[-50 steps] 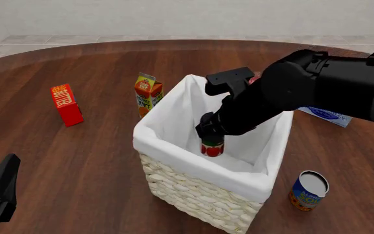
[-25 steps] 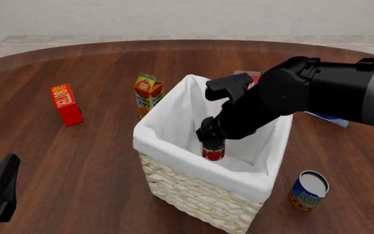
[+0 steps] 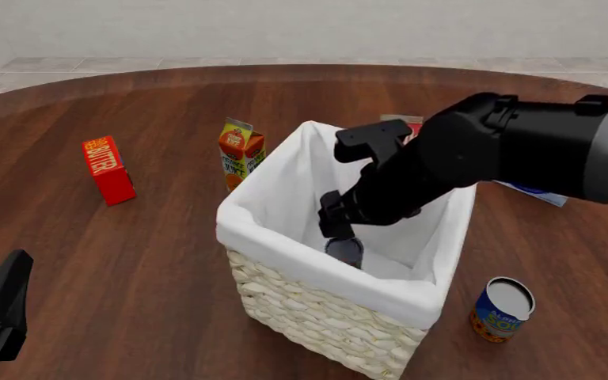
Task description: Pick up the tomato sauce, and put it in the basket.
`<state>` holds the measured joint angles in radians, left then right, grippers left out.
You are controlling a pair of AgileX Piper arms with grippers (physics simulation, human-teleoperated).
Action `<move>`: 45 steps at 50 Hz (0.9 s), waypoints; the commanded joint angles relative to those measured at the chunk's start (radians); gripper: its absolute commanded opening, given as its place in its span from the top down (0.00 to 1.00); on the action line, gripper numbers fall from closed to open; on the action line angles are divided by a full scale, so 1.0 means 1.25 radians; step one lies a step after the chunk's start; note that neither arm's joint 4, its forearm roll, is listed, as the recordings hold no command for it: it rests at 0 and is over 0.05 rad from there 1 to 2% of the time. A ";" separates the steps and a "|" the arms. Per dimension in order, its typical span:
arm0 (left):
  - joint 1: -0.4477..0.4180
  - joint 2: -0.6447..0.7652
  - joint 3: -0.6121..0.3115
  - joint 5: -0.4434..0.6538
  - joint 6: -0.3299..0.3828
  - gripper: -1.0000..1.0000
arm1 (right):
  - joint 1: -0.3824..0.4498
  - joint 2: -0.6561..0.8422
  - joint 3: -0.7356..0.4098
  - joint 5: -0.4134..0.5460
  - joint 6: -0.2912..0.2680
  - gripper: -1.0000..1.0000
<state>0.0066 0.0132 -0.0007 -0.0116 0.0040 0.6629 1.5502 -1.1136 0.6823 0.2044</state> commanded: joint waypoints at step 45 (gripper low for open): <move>0.000 0.000 0.000 0.000 0.000 0.00 | 0.034 -0.235 -0.083 0.160 -0.018 0.00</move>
<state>0.0066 0.0130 -0.0007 -0.0115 0.0040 0.6890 1.3409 -1.1924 0.8255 0.1911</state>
